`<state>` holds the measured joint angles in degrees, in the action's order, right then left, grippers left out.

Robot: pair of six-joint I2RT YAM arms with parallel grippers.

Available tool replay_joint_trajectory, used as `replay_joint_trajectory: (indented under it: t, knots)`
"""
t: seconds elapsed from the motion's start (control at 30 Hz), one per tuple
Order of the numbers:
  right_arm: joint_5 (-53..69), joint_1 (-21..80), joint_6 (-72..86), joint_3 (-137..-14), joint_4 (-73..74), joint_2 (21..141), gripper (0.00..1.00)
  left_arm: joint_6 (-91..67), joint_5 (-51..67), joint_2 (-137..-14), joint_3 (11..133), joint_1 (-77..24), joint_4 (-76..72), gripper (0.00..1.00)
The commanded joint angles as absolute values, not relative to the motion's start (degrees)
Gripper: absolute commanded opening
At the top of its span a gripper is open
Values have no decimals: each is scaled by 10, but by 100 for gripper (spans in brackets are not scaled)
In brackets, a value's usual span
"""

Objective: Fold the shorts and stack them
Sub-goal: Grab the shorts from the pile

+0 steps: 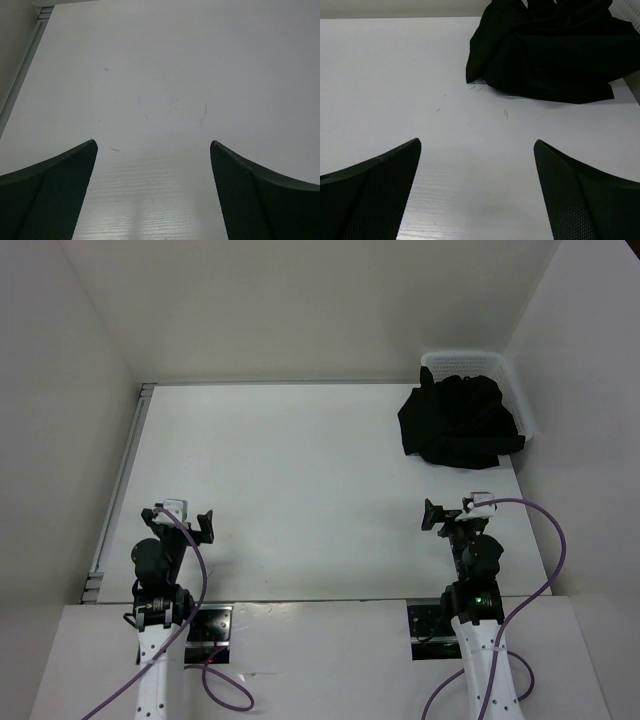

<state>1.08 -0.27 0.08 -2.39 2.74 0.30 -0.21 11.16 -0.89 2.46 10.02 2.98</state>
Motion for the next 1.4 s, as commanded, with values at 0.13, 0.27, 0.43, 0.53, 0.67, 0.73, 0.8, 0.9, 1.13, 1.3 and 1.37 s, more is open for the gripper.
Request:
replay_joint_trajectory:
  t: [0.13, 0.27, 0.43, 0.53, 0.67, 0.73, 0.8, 0.9, 1.13, 1.3, 1.37]
  knots:
    - [11, -5, -4, 1, 0, -4, 98, 0, 110, 2, 7, 98, 11, 100]
    - [17, -5, -4, -4, 0, -4, 98, 0, 123, 2, 7, 98, 11, 100]
    - [268, -5, -236, -33, -23, -4, 99, 0, 421, 2, 57, 98, 134, 100]
    - [433, -5, -960, -43, 126, -4, 98, 0, 585, 2, 75, 98, 283, 100]
    - [365, 0, -1002, -17, 33, -6, 99, 0, 536, 2, 26, 92, 17, 100]
    - [365, 0, -924, -10, -72, -6, 99, 0, 511, -3, 33, 92, -36, 100]
    - [373, 0, -848, -19, -163, 1, 99, 0, 490, -9, 39, 87, -110, 100]
    - [330, 0, -735, -168, -128, 104, 99, 0, 389, -148, 95, 74, -140, 100]
    - [6, -16, -291, -643, 61, 684, 95, 0, 215, -640, 513, -6, 83, 100]
    - [-36, -67, -121, -840, 192, 919, 94, 0, 195, -769, 631, -39, 134, 100]
    - [-29, -120, -33, -919, 221, 991, 94, 0, 228, -777, 644, -47, 134, 100]
